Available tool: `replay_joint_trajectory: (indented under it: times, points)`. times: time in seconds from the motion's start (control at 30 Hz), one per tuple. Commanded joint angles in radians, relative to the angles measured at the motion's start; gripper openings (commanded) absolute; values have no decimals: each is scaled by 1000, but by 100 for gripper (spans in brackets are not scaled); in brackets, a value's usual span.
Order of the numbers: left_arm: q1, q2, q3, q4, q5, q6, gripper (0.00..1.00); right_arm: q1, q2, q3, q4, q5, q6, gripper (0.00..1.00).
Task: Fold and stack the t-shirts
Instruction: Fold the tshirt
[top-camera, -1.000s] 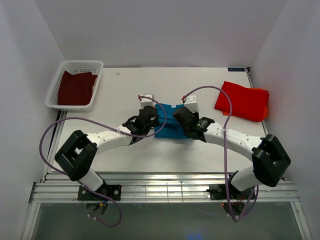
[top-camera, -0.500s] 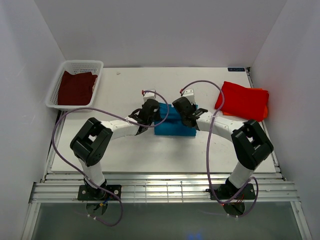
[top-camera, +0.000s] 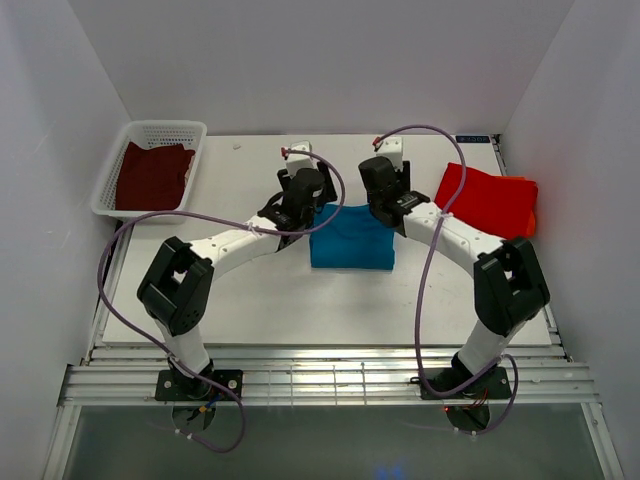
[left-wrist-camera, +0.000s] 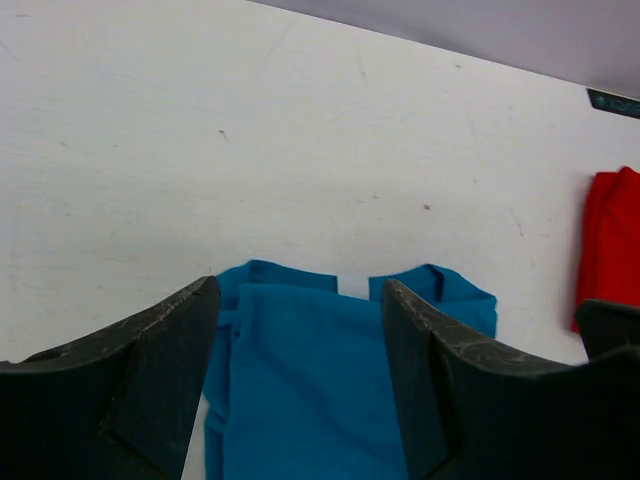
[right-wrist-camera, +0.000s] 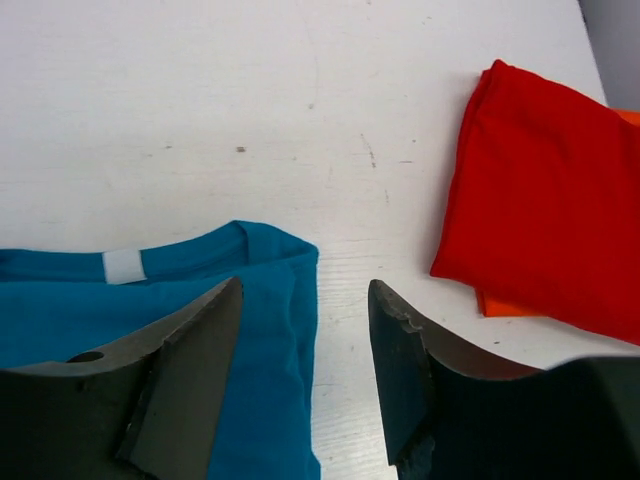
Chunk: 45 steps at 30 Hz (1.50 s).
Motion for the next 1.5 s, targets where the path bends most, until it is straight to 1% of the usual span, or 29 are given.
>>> replay_joint_trajectory:
  times: [0.0, 0.03, 0.07, 0.1, 0.13, 0.17, 0.2, 0.23, 0.27, 0.3, 0.37, 0.4, 0.47, 0.5, 0.53, 0.67, 0.7, 0.77, 0.8, 0.93, 0.97, 1.03, 1.07, 1.1, 1.2, 1.33, 1.47]
  points:
    - [-72, -61, -39, 17, 24, 10, 74, 5, -97, -76, 82, -126, -11, 59]
    - [-83, -56, -48, 17, 40, -3, 71, 5, -102, -89, 76, -151, -2, 58]
    - [-101, -41, -62, 18, 94, -35, 67, 6, -100, -98, 53, -173, 22, 57]
    - [-106, -32, -70, 18, 125, -56, 60, 6, -99, -104, 35, -206, 41, 56]
    - [-109, -21, -76, 21, 158, -73, 59, 5, -97, -122, 21, -225, 56, 56]
    - [-114, -9, -81, 30, 230, -101, 59, 2, -100, -135, 1, -243, 75, 57]
    - [-118, 20, -78, 35, 255, -107, 60, -6, -106, -150, -1, -268, 92, 61]
    - [-122, 37, -70, 35, 275, -110, 65, -13, -122, -187, 2, -329, 99, 65]
    - [-125, 54, -64, 32, 290, -110, 68, -23, -129, -202, 5, -355, 105, 69]
    - [-125, 80, -53, 35, 316, -110, 70, -45, -137, -216, 7, -419, 107, 76]
    - [-126, 105, -42, 27, 326, -109, 73, -67, -163, -257, 11, -461, 107, 85]
    - [-125, 114, -39, 24, 329, -107, 74, -88, -172, -273, 13, -490, 101, 95]
    - [-125, 138, -33, 18, 327, -104, 74, -112, -198, -313, 11, -510, 92, 98]
    - [-125, 146, -32, 17, 329, -103, 74, -134, -206, -325, 11, -541, 86, 91]
    - [-126, 166, -25, 7, 332, -101, 74, -150, -215, -336, 10, -564, 83, 90]
    - [-126, 204, -18, -22, 324, -115, 75, -227, -234, -408, 53, -696, 79, 90]
    - [-125, 209, -22, -20, 321, -118, 74, -251, -237, -438, 69, -750, 79, 90]
    - [-126, 217, -35, -20, 320, -122, 74, -273, -234, -461, 117, -791, 81, 90]
    - [-126, 218, -38, -20, 320, -124, 75, -292, -231, -475, 123, -849, 83, 90]
    - [-126, 218, -64, -11, 315, -132, 74, -329, -191, -509, 178, -924, 95, 90]
    - [-126, 218, -73, -10, 312, -133, 74, -349, -185, -521, 213, -946, 102, 90]
    - [-126, 217, -82, -8, 309, -135, 74, -381, -169, -561, 276, -1042, 136, 90]
    - [-126, 215, -82, -8, 308, -135, 74, -382, -165, -575, 301, -1043, 150, 90]
    - [-126, 214, -91, -7, 306, -138, 74, -401, -160, -589, 324, -1088, 164, 90]
    - [-126, 204, -102, -5, 301, -138, 74, -429, -142, -627, 382, -1151, 201, 90]
    - [-126, 195, -110, 0, 297, -136, 74, -434, -94, -623, 401, -1191, 210, 90]
    - [-126, 189, -120, 7, 297, -138, 74, -432, -45, -617, 450, -1254, 256, 90]
